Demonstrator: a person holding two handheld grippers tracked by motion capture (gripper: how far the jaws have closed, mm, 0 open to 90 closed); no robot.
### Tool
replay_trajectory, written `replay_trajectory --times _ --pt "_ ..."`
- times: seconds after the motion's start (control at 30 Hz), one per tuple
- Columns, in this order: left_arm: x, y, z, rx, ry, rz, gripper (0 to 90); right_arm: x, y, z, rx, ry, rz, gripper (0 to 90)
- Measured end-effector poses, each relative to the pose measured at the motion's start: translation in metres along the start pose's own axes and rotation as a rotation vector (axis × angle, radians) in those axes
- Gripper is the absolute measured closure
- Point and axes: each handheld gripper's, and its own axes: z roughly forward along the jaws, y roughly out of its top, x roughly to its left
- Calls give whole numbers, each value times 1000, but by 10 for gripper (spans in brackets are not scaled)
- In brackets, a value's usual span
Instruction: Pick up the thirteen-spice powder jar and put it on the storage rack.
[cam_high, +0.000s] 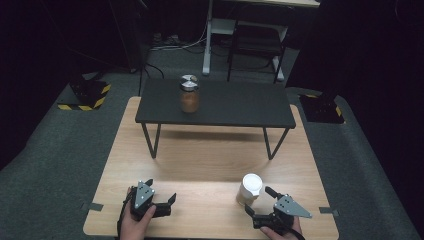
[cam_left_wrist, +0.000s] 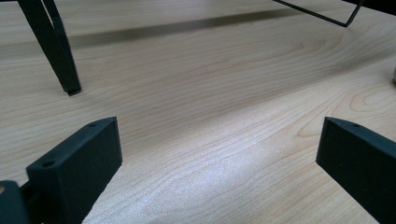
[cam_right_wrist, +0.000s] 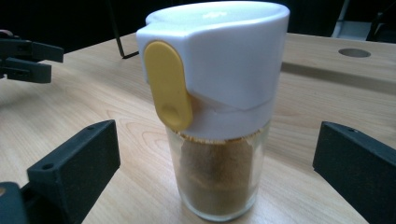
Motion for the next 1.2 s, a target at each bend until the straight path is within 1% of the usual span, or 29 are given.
replay_trajectory --times 0.17,0.23,0.27,0.33,0.4,0.6,0.63,0.7,0.77,0.87,0.93,1.2 --pt "0 -1 -1 -4 0 -5 5 3 2 11 -6 -9 8 20" --pt "0 -1 -1 -4 1 -4 6 4 4 15 -9 -4 0 73" --pt "0 -1 -1 -3 1 -2 6 5 4 17 -11 -11 -14 77" --pt "-2 -1 -1 -3 3 13 6 6 4 21 -12 -17 -6 98" --pt "-2 -1 -1 -3 2 16 6 6 4 22 -9 -21 -7 102" --pt "0 -3 -2 -11 -3 5 6 6 3 27 -18 -23 -18 171" --pt "0 -3 -3 -13 -3 4 6 7 2 27 -24 -26 -16 189" --pt "-1 -3 -3 -15 0 1 6 6 1 29 -35 -23 7 215" --pt "-1 -3 -2 -11 3 -1 6 9 2 32 -36 -30 -6 234" --pt "-1 -3 -2 -11 2 1 5 11 2 33 -37 -39 -14 255" --pt "-1 -2 -2 -9 1 1 6 12 1 32 -41 -47 -14 292" --pt "-1 -1 -1 -3 -8 21 6 15 1 29 -39 -64 -26 304"
